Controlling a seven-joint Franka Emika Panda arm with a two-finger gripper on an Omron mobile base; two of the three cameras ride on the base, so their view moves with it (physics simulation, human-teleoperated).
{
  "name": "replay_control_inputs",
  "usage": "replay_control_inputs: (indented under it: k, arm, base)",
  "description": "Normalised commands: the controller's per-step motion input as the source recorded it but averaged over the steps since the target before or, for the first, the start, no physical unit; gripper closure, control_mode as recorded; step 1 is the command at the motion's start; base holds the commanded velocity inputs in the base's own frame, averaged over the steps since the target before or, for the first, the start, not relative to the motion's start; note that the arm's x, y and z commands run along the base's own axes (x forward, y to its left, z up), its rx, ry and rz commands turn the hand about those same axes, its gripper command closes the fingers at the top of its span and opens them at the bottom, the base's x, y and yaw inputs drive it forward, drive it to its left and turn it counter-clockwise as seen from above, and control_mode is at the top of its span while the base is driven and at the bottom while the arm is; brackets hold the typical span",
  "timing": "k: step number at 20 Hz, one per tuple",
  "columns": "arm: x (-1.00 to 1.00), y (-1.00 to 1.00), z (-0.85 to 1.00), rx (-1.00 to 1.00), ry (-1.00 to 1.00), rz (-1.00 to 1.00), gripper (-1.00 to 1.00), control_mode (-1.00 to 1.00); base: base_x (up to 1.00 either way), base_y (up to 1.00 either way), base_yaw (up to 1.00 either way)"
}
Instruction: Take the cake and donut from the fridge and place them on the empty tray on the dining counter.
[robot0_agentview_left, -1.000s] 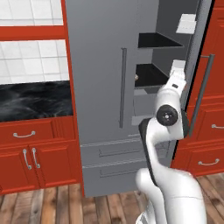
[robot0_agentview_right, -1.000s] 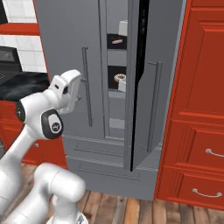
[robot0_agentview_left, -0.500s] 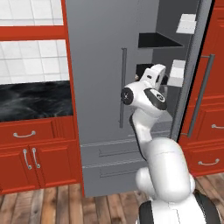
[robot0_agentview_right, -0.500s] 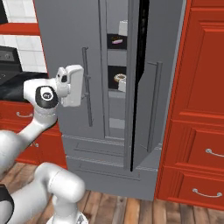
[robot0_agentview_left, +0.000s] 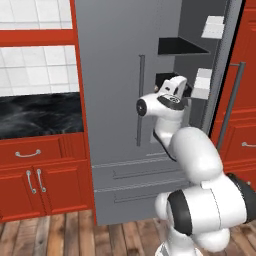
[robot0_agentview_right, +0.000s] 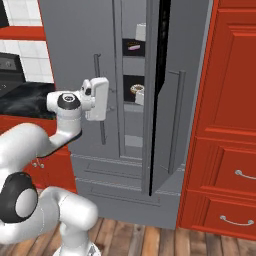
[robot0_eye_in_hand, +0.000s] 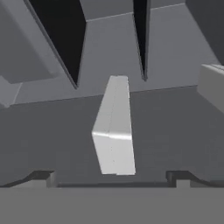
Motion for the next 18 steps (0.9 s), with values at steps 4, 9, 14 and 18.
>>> replay_control_inputs:
  k: [4, 9, 14, 18]
  arm:
    - [0.50, -0.34, -0.08, 0.00, 0.00, 0.00, -1.00, -1.00]
    - [0.60, -0.42, -0.21, 0.00, 0.00, 0.00, -1.00, -1.00]
    - [0.63, -0.35, -0.20, 0.00, 0.02, 0.00, -1.00, -1.00]
    - [0.57, -0.35, -0.16, 0.00, 0.07, 0.00, -1.00, -1.00]
  base:
    - [0.00, 0.00, 0.00]
    - [0.00, 0.00, 0.00]
    - [0.00, 0.00, 0.00]
    - [0.00, 0.00, 0.00]
